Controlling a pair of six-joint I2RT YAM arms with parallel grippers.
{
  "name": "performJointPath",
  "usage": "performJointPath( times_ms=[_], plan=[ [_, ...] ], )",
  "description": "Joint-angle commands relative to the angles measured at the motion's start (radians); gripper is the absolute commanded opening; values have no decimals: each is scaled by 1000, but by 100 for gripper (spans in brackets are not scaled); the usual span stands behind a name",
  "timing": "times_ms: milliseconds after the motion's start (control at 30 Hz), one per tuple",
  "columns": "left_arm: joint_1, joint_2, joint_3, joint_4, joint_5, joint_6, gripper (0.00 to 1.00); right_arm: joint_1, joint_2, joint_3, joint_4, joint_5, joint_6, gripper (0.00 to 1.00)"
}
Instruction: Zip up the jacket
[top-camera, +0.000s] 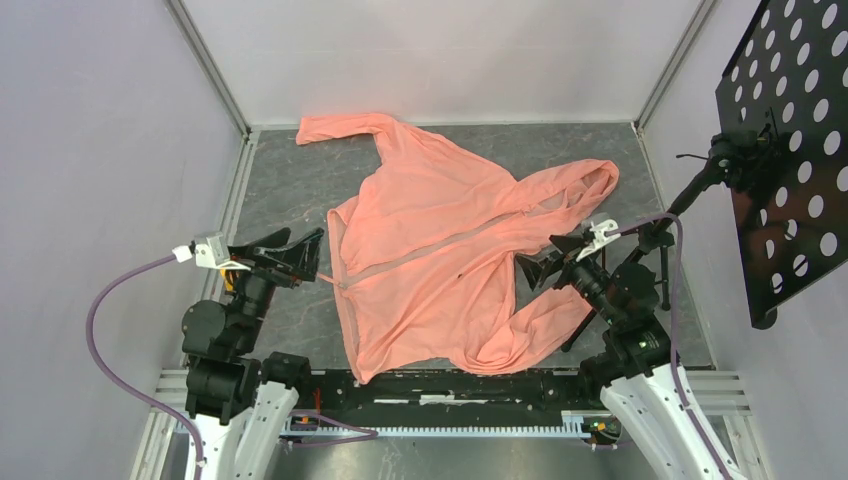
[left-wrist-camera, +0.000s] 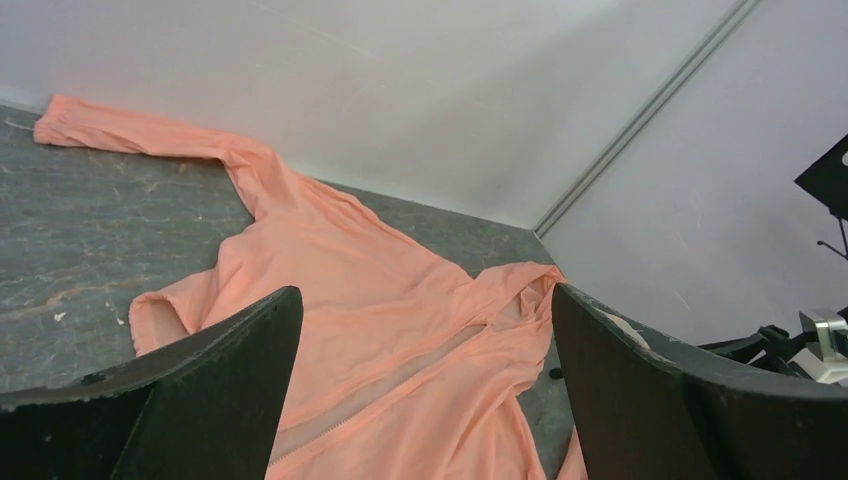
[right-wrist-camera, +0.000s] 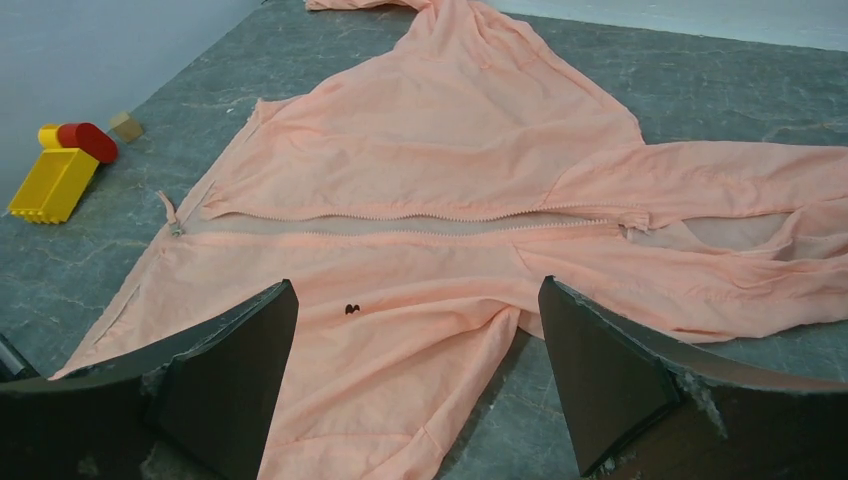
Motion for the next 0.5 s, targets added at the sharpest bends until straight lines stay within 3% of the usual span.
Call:
performJointPath(
  times_ms=[0,233,467],
  plan=[
    [-10,15,29,-19,-24,15,100,-3,45,26,90,-56,32,97],
    [-10,14,20,-54,0,-8,100,17,186,52,141,-171,16,97],
    [-10,106,49,-130,37,-10,100,316,305,43,231,38,53,97]
  ],
)
